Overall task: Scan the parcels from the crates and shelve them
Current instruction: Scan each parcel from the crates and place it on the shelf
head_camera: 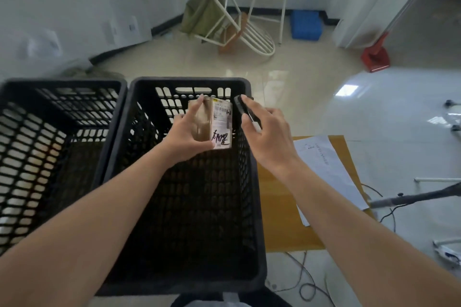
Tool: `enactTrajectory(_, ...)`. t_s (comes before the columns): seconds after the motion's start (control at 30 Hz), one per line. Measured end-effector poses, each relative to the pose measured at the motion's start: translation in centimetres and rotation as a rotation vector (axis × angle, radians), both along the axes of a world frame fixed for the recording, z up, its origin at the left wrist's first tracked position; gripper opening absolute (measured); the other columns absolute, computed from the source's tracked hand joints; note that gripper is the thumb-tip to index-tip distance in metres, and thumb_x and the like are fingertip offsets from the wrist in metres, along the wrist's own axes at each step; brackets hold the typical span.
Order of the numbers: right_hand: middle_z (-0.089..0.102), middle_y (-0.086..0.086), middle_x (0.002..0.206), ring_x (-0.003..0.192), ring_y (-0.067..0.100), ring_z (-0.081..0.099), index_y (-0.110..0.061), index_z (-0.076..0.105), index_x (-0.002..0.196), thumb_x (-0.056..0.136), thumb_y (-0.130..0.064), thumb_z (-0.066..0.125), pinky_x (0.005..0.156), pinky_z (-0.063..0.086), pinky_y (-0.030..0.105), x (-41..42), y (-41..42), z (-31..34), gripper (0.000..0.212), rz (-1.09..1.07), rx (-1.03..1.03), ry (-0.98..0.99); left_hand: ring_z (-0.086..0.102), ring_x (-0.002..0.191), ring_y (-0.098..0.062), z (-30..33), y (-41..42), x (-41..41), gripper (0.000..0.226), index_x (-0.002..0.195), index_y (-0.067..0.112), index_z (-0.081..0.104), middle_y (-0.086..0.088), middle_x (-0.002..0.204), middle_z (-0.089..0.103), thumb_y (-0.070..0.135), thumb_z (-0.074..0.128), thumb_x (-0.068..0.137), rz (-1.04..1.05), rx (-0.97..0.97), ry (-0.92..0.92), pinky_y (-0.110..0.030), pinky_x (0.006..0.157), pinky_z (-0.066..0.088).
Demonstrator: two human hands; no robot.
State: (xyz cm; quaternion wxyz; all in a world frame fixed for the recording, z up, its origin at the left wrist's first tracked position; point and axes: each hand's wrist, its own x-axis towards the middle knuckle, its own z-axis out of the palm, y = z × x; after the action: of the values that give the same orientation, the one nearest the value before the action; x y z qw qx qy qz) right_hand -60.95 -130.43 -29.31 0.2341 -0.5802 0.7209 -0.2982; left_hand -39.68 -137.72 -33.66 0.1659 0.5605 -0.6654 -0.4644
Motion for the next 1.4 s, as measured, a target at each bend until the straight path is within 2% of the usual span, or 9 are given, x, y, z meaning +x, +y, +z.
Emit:
enactTrajectory(0.17, 0.056, 0.004, 0.120, 0.114, 0.024, 0.058, -0.047, 0.046, 0.157, 0.109, -0.046, 0.049, 0.105, 0.050, 0.041, 0.9, 1.3, 1.4, 0.049, 0.106, 0.011, 0.034, 0.039, 0.135, -0.022, 3.7, 0.4, 1.7, 0.122, 0.156, 0.067, 0.010, -0.002, 0.141, 0.034, 0.022, 0.092, 0.078, -0.026, -0.134, 0.064, -0.053, 0.126, 0.028)
enactTrajectory(0.23, 0.056, 0.003, 0.119, 0.114, 0.024, 0.059, -0.048, 0.047, 0.156, 0.108, -0.047, 0.049, 0.104, 0.050, 0.041, 1.2, 1.8, 2.3, 0.048, 0.150, 0.014, 0.046, 0.048, 0.121, 0.006, 5.0, 0.6, 2.4, 0.120, 0.164, 0.053, 0.011, 0.007, 0.131, 0.038, 0.014, 0.090, 0.081, -0.060, -0.200, 0.117, -0.023, 0.119, 0.035)
enactTrajectory(0.3, 0.056, 0.002, 0.117, 0.112, 0.022, 0.058, -0.048, 0.048, 0.155, 0.109, -0.047, 0.049, 0.103, 0.049, 0.039, 1.6, 2.1, 3.5, 0.046, 0.195, 0.020, 0.071, 0.056, 0.101, 0.021, 6.1, 0.4, 3.2, 0.117, 0.167, 0.040, 0.014, 0.009, 0.126, 0.038, 0.004, 0.087, 0.083, -0.076, -0.250, 0.148, 0.000, 0.095, 0.042)
enactTrajectory(0.57, 0.055, 0.000, 0.116, 0.106, 0.021, 0.059, -0.050, 0.049, 0.153, 0.109, -0.049, 0.050, 0.094, 0.050, 0.037, 3.8, 2.9, 7.8, 0.045, 0.308, 0.034, 0.185, 0.053, 0.101, 0.004, 9.7, 0.2, 6.0, 0.117, 0.163, 0.049, 0.021, -0.005, 0.144, 0.029, -0.005, 0.084, 0.081, -0.102, -0.342, 0.170, 0.000, 0.070, 0.050)
enactTrajectory(0.67, 0.055, 0.000, 0.115, 0.103, 0.019, 0.059, -0.050, 0.049, 0.153, 0.109, -0.049, 0.049, 0.090, 0.049, 0.036, 4.6, 3.3, 9.1, 0.044, 0.348, 0.037, 0.245, 0.061, 0.116, -0.023, 10.6, 0.0, 7.1, 0.120, 0.158, 0.060, 0.022, -0.008, 0.148, 0.028, -0.005, 0.085, 0.080, -0.126, -0.352, 0.183, -0.017, 0.079, 0.061)
enactTrajectory(0.83, 0.052, -0.002, 0.117, 0.108, 0.018, 0.055, -0.054, 0.046, 0.152, 0.108, -0.052, 0.048, 0.097, 0.048, 0.040, 5.3, 4.4, 10.7, 0.044, 0.406, 0.087, 0.300, 0.062, 0.120, -0.041, 12.0, 0.2, 8.4, 0.125, 0.148, 0.076, 0.022, -0.013, 0.146, 0.032, -0.007, 0.084, 0.077, -0.151, -0.375, 0.170, -0.041, 0.079, 0.067)
enactTrajectory(1.13, 0.055, -0.003, 0.119, 0.105, 0.017, 0.059, -0.053, 0.047, 0.152, 0.108, -0.052, 0.047, 0.088, 0.049, 0.036, 4.5, 6.2, 11.9, 0.043, 0.455, 0.011, 0.297, 0.062, 0.118, -0.036, 13.7, 3.8, 8.5, 0.127, 0.153, 0.071, 0.018, -0.011, 0.140, 0.039, -0.001, 0.087, 0.075, -0.056, -0.420, 0.111, -0.041, 0.085, 0.066)
enactTrajectory(1.23, 0.055, -0.003, 0.124, 0.113, 0.020, 0.059, -0.050, 0.049, 0.152, 0.109, -0.050, 0.050, 0.098, 0.051, 0.039, 4.2, 6.7, 11.6, 0.043, 0.463, -0.048, 0.219, 0.072, 0.100, -0.021, 14.5, 6.6, 8.2, 0.126, 0.163, 0.053, 0.014, -0.008, 0.131, 0.048, -0.006, 0.085, 0.077, 0.008, -0.414, 0.177, -0.022, 0.080, 0.062)
enactTrajectory(1.4, 0.053, 0.000, 0.127, 0.119, 0.019, 0.056, -0.043, 0.052, 0.154, 0.110, -0.044, 0.052, 0.103, 0.048, 0.036, 5.1, 9.0, 12.3, 0.044, 0.482, -0.189, 0.068, 0.072, 0.111, -0.021, 16.8, 12.8, 8.7, 0.122, 0.165, 0.049, 0.009, 0.006, 0.129, 0.052, -0.005, 0.080, 0.082, 0.130, -0.361, 0.271, -0.026, 0.088, 0.061)
